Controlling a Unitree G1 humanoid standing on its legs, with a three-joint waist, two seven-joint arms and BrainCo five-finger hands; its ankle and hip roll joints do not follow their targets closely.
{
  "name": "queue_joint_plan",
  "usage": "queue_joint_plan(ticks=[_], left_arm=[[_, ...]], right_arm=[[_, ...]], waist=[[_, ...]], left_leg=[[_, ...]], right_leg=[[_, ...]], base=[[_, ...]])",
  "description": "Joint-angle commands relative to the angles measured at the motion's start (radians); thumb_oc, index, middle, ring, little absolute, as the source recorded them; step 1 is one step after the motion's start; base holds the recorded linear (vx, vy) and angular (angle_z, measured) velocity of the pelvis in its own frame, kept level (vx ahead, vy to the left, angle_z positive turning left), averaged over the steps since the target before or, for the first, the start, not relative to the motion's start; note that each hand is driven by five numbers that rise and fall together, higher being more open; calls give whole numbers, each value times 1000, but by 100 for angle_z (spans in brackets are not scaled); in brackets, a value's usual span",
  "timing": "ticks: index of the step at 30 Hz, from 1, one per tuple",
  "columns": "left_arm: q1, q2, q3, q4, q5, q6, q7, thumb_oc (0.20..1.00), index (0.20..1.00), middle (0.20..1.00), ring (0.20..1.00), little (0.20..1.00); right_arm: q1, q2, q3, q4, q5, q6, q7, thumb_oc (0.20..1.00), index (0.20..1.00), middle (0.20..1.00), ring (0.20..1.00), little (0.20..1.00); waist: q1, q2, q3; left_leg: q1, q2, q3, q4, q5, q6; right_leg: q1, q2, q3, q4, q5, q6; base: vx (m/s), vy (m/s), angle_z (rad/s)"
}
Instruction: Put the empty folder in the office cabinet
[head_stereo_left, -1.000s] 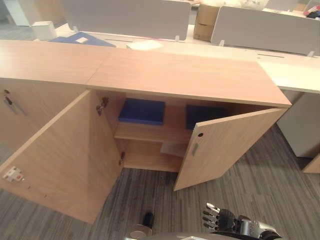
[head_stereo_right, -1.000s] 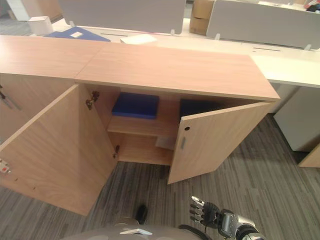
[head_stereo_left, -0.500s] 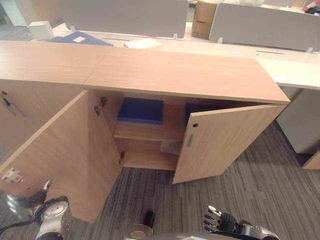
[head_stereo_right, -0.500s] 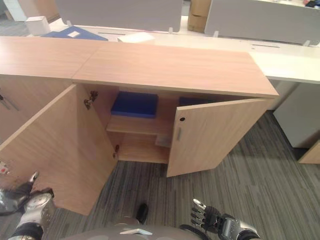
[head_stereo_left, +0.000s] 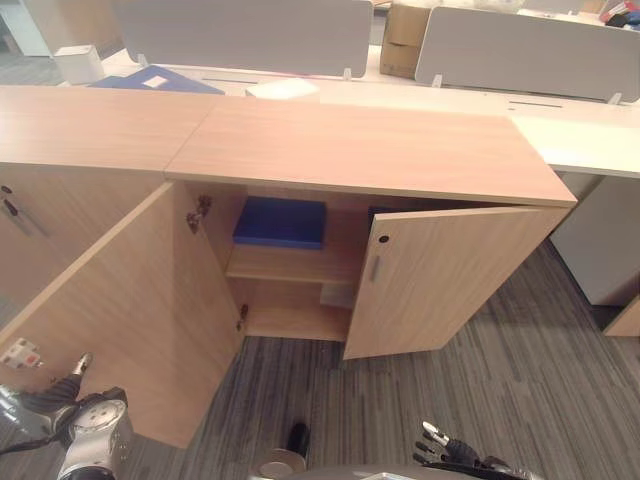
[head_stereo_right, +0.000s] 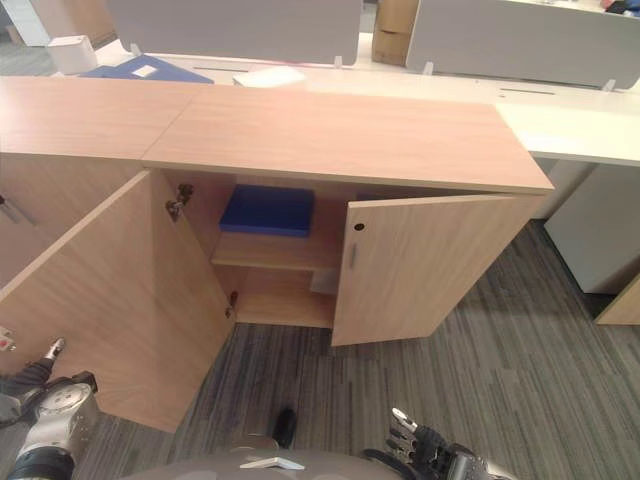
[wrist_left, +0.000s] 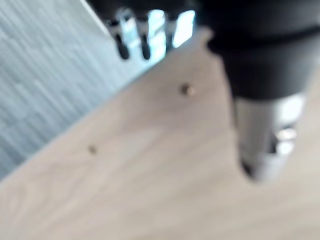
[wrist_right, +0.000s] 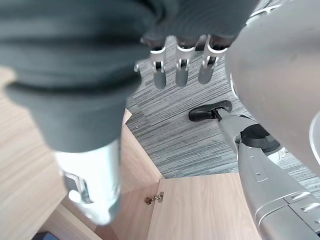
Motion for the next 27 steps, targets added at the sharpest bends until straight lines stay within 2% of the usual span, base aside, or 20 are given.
queue_joint_plan(ticks=[1,7,8,18,23,26,27], left_arm=[[-118,-19,-114,-136,-84,14,-230,1000,1000,1000,1000,1000],[-112,-101,-225,-189,-163,35,-358,1000,1000,1000,1000,1000],[-113,-115,-263,-200,-186,60,-379,1000,1000,1000,1000,1000],[-119,-155,-357,-192,-250,80,-407,1000,1000,1000,1000,1000],[-119,-160,-377,-201,-291,66,-447,1000,1000,1000,1000,1000],[-119,-168,-393,-214,-281,29,-473,1000,1000,1000,1000,1000],[-116,-170,-401,-231,-304,-8,-529,1000,1000,1000,1000,1000]], right_arm=[[-63,0,8,-2,17,9,-12,1000,1000,1000,1000,1000],[-83,12,-11,77,3,11,-27,1000,1000,1000,1000,1000],[-87,16,-9,100,2,9,-27,1000,1000,1000,1000,1000],[-93,31,-11,119,51,-26,-35,1000,1000,1000,1000,1000],[-102,36,-10,103,67,-30,-40,1000,1000,1000,1000,1000],[-107,46,-6,106,67,-25,-42,1000,1000,1000,1000,1000],[-105,52,-2,110,68,-18,-39,1000,1000,1000,1000,1000]], waist=[[-50,-13,18],[-50,-11,24],[-52,-13,23],[-65,-22,20],[-69,-24,19],[-71,-23,21],[-69,-23,22]], left_leg=[[76,-42,31,0,-144,29],[84,-45,35,0,-150,37],[87,-46,40,0,-153,40],[98,-45,56,0,-162,48],[101,-45,62,0,-164,50],[104,-45,66,0,-167,52],[104,-47,64,0,-168,53]], right_leg=[[8,28,33,4,-57,12],[11,26,35,4,-52,10],[12,26,37,4,-51,11],[14,25,46,4,-44,17],[13,26,51,4,-42,18],[13,25,52,4,-42,19],[14,25,53,4,-42,19]], base=[[-2,6,11],[5,9,3],[18,9,-5],[9,-4,-2],[8,0,-24],[1,3,4],[-1,1,-29]])
